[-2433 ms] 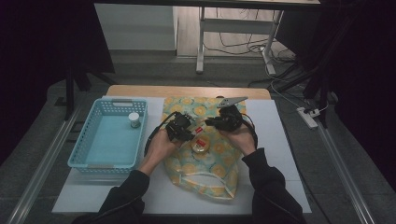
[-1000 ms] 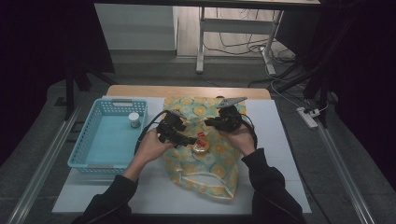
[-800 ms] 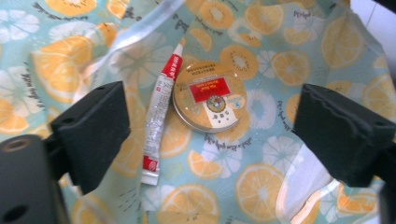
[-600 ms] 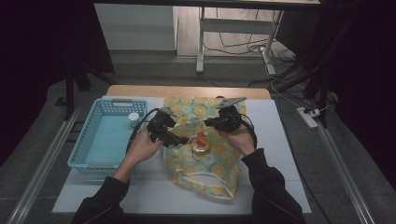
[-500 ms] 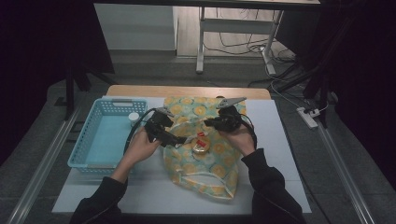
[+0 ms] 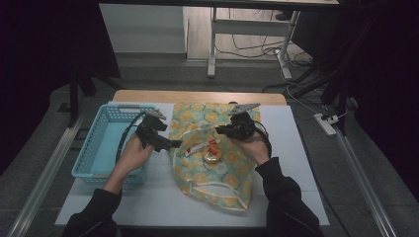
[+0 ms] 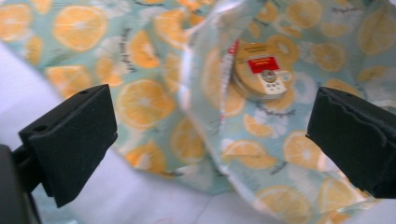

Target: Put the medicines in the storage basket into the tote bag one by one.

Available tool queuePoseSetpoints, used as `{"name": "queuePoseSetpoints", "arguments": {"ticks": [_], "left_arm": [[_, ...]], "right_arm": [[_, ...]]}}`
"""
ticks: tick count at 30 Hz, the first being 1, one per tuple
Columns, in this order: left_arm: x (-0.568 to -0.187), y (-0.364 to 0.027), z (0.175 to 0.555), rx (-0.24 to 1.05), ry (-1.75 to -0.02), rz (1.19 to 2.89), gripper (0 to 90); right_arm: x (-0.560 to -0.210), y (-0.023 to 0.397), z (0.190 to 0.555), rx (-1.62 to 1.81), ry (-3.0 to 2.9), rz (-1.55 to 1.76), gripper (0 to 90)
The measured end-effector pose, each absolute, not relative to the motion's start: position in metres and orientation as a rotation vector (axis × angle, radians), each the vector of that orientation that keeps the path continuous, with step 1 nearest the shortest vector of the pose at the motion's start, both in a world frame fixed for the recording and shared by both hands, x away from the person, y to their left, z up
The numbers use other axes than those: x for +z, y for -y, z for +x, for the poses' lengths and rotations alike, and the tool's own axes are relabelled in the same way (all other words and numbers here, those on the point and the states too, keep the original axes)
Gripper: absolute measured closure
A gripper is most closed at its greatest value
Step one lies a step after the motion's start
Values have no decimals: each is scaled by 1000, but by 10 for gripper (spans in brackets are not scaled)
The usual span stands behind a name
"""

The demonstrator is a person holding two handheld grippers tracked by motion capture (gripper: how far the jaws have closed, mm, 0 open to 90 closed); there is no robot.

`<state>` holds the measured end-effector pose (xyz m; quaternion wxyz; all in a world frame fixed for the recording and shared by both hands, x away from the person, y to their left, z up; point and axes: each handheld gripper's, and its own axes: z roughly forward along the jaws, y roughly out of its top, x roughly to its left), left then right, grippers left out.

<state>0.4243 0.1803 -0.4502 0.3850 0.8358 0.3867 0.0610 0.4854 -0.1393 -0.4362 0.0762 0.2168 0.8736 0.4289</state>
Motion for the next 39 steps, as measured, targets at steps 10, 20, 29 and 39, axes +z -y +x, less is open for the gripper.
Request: {"name": "queuePoseSetpoints", "arguments": {"ticks": [10,20,29,39], "left_arm": [[-448,-218,424,255,-1079,2122,0],[-451,-250,428,331,-1200,2077,0],[-469,-272,443,347,-1352,2077,0],[-480,-279,460,364,-1396,2092,1]], "right_arm": [[-437,139,486,1283,-2620,648,900],[-438,138,485,1278,-2624,649,900],[-438,138,485,1278,-2625,648,900],[-437,138,485,1281,-2624,644,900]]}}
